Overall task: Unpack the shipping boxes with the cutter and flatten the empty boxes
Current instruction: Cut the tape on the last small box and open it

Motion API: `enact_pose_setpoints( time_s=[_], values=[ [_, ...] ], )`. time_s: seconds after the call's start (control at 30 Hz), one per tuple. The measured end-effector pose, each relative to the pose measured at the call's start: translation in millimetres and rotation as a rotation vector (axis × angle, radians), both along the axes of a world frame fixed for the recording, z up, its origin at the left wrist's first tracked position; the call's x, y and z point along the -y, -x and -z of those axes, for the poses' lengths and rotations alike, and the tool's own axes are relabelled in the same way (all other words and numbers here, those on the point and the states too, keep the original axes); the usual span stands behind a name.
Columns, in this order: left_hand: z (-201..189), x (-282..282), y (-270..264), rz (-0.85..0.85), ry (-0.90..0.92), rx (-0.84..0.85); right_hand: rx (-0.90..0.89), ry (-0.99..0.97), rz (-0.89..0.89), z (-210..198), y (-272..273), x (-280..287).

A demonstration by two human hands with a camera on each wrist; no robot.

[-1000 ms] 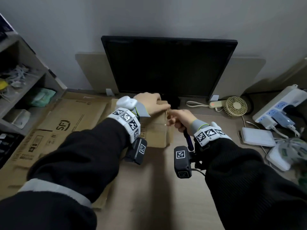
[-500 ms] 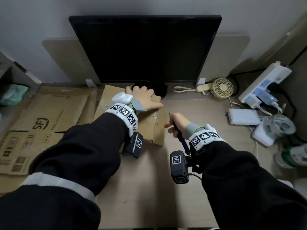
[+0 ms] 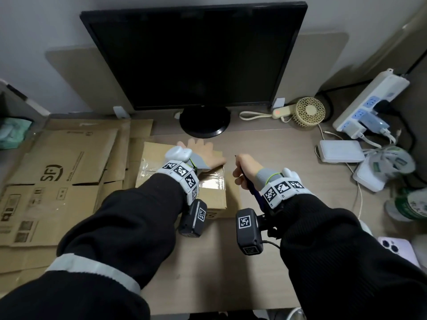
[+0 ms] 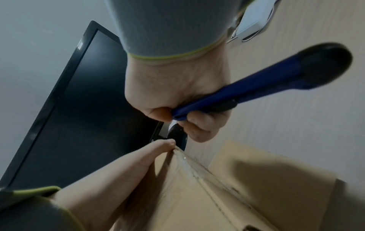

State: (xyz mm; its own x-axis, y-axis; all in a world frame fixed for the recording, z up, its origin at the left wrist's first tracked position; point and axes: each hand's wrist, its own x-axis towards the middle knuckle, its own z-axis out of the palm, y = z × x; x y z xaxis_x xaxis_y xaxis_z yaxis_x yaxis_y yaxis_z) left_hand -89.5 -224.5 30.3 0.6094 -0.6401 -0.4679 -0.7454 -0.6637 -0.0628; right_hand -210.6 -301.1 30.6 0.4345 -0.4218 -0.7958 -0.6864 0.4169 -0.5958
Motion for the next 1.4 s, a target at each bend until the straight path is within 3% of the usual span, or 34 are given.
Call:
enact_pose_setpoints(
  time_s=[0.2, 0.33, 0.8, 0.97, 1.4],
  values=[
    [17.4, 6.5, 2.7, 0.032, 0.027, 0.013, -0.064, -0.018, 0.083, 16.2, 12.0, 4.5],
    [10.9, 10.9, -3.9, 0.033, 0.019, -0.065, -0.119, -0.032, 0.008, 18.7, 15.6, 2.9],
    [14.1, 11.7, 8.4, -0.046, -0.022, 0.015, 0.002, 0.125, -0.031, 35.6, 3.3, 2.8],
    [12.5, 14.4, 1.9, -0.051, -0.051, -0.061, 0.074, 0.171, -0.067, 45.3, 3.4, 8.3],
    [9.1, 19.0, 0.7, -0.02, -0.094, -0.068, 0.195, 0.054, -0.14, 49.0, 1.0, 5.8]
  ],
)
